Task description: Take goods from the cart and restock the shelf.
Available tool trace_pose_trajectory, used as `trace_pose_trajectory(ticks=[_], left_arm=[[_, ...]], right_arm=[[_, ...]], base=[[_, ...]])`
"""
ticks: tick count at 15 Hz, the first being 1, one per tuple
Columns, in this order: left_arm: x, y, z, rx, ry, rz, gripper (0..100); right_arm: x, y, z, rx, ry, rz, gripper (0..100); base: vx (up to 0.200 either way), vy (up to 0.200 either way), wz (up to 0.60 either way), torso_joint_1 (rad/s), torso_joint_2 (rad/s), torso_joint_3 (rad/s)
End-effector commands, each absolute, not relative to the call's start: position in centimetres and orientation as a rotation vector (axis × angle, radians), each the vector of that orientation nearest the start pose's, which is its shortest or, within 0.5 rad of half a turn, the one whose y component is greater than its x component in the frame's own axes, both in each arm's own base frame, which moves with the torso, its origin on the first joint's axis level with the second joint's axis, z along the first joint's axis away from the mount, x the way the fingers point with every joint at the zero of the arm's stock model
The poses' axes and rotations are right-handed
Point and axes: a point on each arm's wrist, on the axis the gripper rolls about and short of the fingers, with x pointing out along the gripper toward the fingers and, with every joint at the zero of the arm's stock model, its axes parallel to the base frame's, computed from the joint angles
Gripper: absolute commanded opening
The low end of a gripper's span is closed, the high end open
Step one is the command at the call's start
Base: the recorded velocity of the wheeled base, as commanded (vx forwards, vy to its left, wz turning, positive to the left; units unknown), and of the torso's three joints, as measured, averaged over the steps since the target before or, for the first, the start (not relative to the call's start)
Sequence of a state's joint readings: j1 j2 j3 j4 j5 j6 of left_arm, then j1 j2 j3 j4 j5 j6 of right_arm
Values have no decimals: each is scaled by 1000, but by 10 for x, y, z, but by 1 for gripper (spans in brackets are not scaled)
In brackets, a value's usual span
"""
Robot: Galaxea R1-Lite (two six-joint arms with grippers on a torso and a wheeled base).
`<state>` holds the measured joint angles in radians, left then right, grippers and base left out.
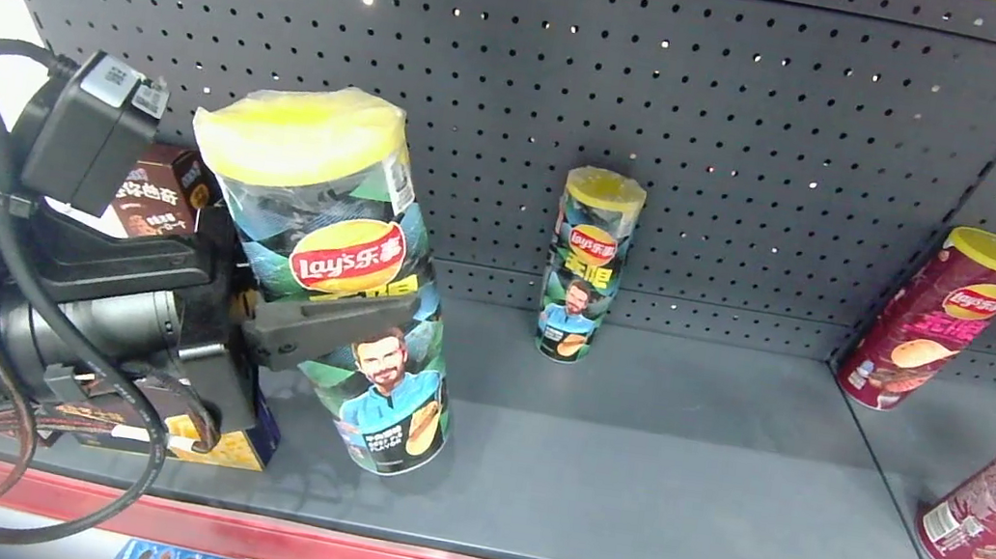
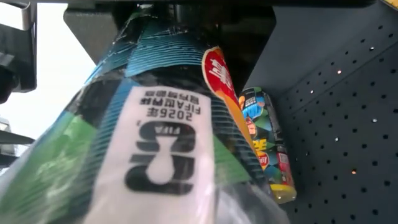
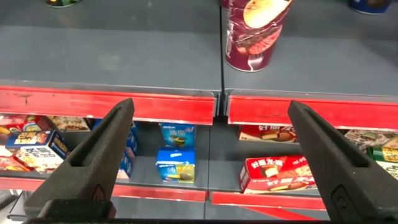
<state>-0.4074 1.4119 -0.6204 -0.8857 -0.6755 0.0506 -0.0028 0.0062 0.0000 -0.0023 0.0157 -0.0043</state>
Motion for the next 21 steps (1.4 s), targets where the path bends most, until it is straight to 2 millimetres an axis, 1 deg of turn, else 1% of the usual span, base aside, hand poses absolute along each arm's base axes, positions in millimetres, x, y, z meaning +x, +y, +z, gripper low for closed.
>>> trace_pose_trajectory(ticks=[1, 4, 7, 8, 9, 10, 11, 12, 13, 14, 16, 18, 19, 20, 21], left_arm=[[202, -102, 235, 60, -130, -1078, 0], [202, -101, 234, 61, -126, -1083, 0], [201, -99, 228, 59, -111, -1068, 0], [202, -99, 229, 58, -125, -1060, 0], [201, -99, 228, 47, -121, -1059, 0], [202, -99, 231, 41, -134, -1059, 0], [202, -99, 231, 31, -131, -1058, 0], [201, -98, 225, 22, -105, -1056, 0], [199, -97, 220, 20, -89, -1054, 0], [198, -95, 219, 20, -84, -1047, 0], [198, -93, 220, 21, -89, -1039, 0], [199, -93, 220, 21, -91, -1044, 0], [202, -95, 219, 20, -84, -1047, 0], [210, -98, 219, 21, -92, -1048, 0], [214, -99, 221, 23, -105, -1048, 0]], right_arm=[[-22, 0, 76, -5, 5, 14, 100], [-22, 0, 76, -8, 5, 14, 100], [-22, 1, 78, -1, 8, 12, 100], [-25, 1, 111, 18, -47, 60, 100], [-16, 1, 144, 66, 17, 151, 100], [-16, 2, 150, 51, 19, 194, 100], [-16, 3, 159, -7, 7, 281, 100], [-9, 5, 172, -39, 16, 339, 100], [2, 7, 187, -73, 38, 401, 100], [13, 9, 197, -114, 59, 457, 100], [38, 14, 205, -158, 109, 560, 100], [70, 31, 213, -176, 135, 718, 100], [82, 39, 216, -181, 135, 733, 100], [101, 51, 216, -186, 144, 741, 100], [109, 57, 216, -187, 154, 755, 100]], base=[[0, 0, 0, 0, 0, 0], [0, 0, 0, 0, 0, 0], [0, 0, 0, 0, 0, 0], [0, 0, 0, 0, 0, 0], [0, 0, 0, 0, 0, 0], [0, 0, 0, 0, 0, 0], [0, 0, 0, 0, 0, 0], [0, 0, 0, 0, 0, 0], [0, 0, 0, 0, 0, 0], [0, 0, 0, 0, 0, 0], [0, 0, 0, 0, 0, 0], [0, 0, 0, 0, 0, 0], [0, 0, 0, 0, 0, 0], [0, 0, 0, 0, 0, 0], [0, 0, 0, 0, 0, 0]])
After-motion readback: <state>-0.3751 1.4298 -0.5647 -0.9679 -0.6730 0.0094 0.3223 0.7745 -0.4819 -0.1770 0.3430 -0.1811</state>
